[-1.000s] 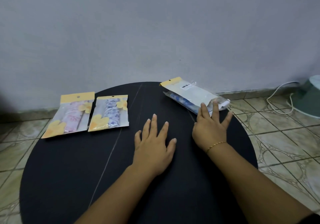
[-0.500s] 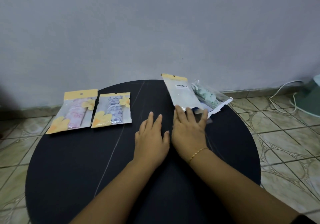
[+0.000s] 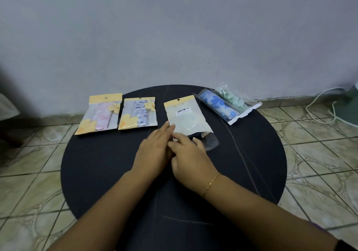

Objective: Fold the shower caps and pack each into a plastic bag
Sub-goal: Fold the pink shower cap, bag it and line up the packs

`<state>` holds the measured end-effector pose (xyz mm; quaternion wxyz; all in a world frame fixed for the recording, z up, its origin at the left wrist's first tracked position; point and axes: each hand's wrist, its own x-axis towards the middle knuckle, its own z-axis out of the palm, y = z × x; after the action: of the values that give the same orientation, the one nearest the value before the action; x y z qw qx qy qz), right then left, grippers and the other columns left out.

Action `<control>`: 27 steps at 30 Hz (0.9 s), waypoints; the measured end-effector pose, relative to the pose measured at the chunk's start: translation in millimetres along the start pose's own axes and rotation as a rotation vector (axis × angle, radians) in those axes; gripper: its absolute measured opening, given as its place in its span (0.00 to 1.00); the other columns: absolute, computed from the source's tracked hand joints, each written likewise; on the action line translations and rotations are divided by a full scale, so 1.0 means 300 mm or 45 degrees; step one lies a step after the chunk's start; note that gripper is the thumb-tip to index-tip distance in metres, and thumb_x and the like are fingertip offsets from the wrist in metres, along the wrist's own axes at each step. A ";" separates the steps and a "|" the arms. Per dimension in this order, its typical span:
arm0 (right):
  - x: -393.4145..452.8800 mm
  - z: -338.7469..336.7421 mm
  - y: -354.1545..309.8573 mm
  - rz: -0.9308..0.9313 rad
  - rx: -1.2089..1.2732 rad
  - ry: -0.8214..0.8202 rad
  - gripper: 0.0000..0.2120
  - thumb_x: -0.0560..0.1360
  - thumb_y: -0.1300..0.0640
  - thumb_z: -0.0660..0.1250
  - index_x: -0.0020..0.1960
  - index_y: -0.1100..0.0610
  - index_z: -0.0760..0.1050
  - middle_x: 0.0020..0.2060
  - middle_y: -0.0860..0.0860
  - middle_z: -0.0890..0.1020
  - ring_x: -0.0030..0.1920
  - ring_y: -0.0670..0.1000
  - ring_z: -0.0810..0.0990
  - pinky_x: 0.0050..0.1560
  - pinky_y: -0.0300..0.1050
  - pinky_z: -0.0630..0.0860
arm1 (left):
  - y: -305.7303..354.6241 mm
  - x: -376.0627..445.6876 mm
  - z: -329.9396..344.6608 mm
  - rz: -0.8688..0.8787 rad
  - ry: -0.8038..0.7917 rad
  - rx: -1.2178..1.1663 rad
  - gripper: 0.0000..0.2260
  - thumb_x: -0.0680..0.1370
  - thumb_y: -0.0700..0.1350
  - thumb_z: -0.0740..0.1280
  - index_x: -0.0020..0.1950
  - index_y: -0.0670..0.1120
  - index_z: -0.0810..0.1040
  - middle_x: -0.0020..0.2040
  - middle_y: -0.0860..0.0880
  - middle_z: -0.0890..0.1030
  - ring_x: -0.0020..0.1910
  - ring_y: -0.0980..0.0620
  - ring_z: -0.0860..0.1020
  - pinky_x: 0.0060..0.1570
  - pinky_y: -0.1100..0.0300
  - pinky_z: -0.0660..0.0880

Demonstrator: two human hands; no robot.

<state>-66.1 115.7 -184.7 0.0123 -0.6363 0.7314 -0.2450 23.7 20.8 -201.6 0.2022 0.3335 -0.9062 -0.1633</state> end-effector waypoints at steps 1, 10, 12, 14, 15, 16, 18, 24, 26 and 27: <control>-0.010 -0.012 -0.007 -0.010 0.055 0.094 0.23 0.69 0.60 0.55 0.62 0.54 0.75 0.67 0.51 0.69 0.68 0.49 0.67 0.70 0.54 0.56 | -0.013 -0.017 -0.003 0.019 0.031 0.001 0.24 0.80 0.45 0.61 0.75 0.53 0.59 0.77 0.55 0.57 0.74 0.54 0.59 0.70 0.50 0.61; -0.075 -0.144 0.121 0.365 -0.078 0.012 0.27 0.73 0.64 0.56 0.70 0.47 0.64 0.66 0.47 0.69 0.70 0.45 0.59 0.67 0.47 0.51 | -0.006 -0.093 -0.002 0.102 0.066 0.155 0.26 0.79 0.44 0.60 0.76 0.53 0.57 0.76 0.55 0.57 0.73 0.53 0.60 0.68 0.56 0.61; -0.096 -0.132 0.121 0.358 -0.106 -0.110 0.27 0.73 0.64 0.55 0.70 0.47 0.64 0.66 0.49 0.69 0.70 0.46 0.60 0.70 0.50 0.49 | 0.001 -0.104 -0.002 0.118 0.072 0.171 0.26 0.78 0.44 0.61 0.76 0.53 0.59 0.77 0.54 0.58 0.73 0.52 0.61 0.67 0.56 0.63; -0.118 -0.113 0.113 0.266 -0.121 -0.172 0.26 0.74 0.64 0.55 0.69 0.46 0.65 0.65 0.46 0.71 0.68 0.45 0.61 0.71 0.52 0.48 | 0.007 -0.113 -0.002 0.200 0.089 0.212 0.24 0.76 0.43 0.60 0.73 0.53 0.66 0.76 0.50 0.61 0.70 0.48 0.65 0.61 0.52 0.69; -0.132 -0.108 0.106 0.205 -0.132 -0.171 0.26 0.74 0.64 0.55 0.68 0.46 0.67 0.64 0.44 0.72 0.67 0.44 0.62 0.70 0.51 0.48 | 0.014 -0.120 -0.007 0.248 0.079 0.228 0.24 0.74 0.44 0.58 0.71 0.53 0.69 0.75 0.48 0.63 0.69 0.46 0.67 0.56 0.50 0.72; -0.145 -0.105 0.099 0.146 -0.142 -0.151 0.25 0.74 0.64 0.54 0.67 0.45 0.68 0.62 0.42 0.73 0.65 0.44 0.64 0.68 0.50 0.50 | 0.020 -0.127 -0.011 0.291 0.057 0.236 0.24 0.72 0.46 0.56 0.68 0.54 0.73 0.74 0.47 0.64 0.68 0.45 0.68 0.54 0.50 0.73; -0.166 -0.102 0.096 0.050 -0.124 -0.068 0.23 0.74 0.63 0.55 0.64 0.44 0.71 0.56 0.42 0.77 0.59 0.45 0.70 0.62 0.46 0.56 | 0.028 -0.142 -0.010 0.344 -0.005 0.246 0.24 0.69 0.49 0.54 0.62 0.55 0.78 0.74 0.47 0.64 0.70 0.46 0.66 0.54 0.50 0.70; -0.164 -0.101 0.120 0.030 -0.129 0.330 0.18 0.68 0.56 0.65 0.58 0.52 0.76 0.50 0.49 0.79 0.51 0.54 0.77 0.46 0.47 0.70 | 0.048 -0.167 -0.019 0.391 -0.031 0.141 0.18 0.68 0.53 0.58 0.50 0.57 0.83 0.74 0.49 0.64 0.72 0.50 0.60 0.60 0.49 0.65; -0.149 -0.110 0.133 0.106 -0.147 0.286 0.23 0.70 0.54 0.68 0.64 0.51 0.72 0.60 0.49 0.75 0.62 0.53 0.71 0.55 0.48 0.67 | 0.049 -0.168 -0.018 0.418 -0.071 0.063 0.17 0.68 0.52 0.58 0.50 0.56 0.84 0.74 0.50 0.63 0.73 0.49 0.61 0.63 0.49 0.66; -0.145 -0.117 0.138 0.137 -0.143 0.219 0.26 0.71 0.53 0.68 0.68 0.50 0.68 0.65 0.49 0.70 0.67 0.52 0.66 0.60 0.48 0.63 | 0.050 -0.170 -0.019 0.431 -0.090 0.024 0.17 0.68 0.51 0.59 0.50 0.55 0.84 0.75 0.50 0.63 0.74 0.49 0.61 0.64 0.50 0.65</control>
<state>-107.7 171.2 -182.1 -0.0731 -0.5725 0.7754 -0.2564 53.7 64.9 -203.3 0.1916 0.1720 -0.9575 -0.1300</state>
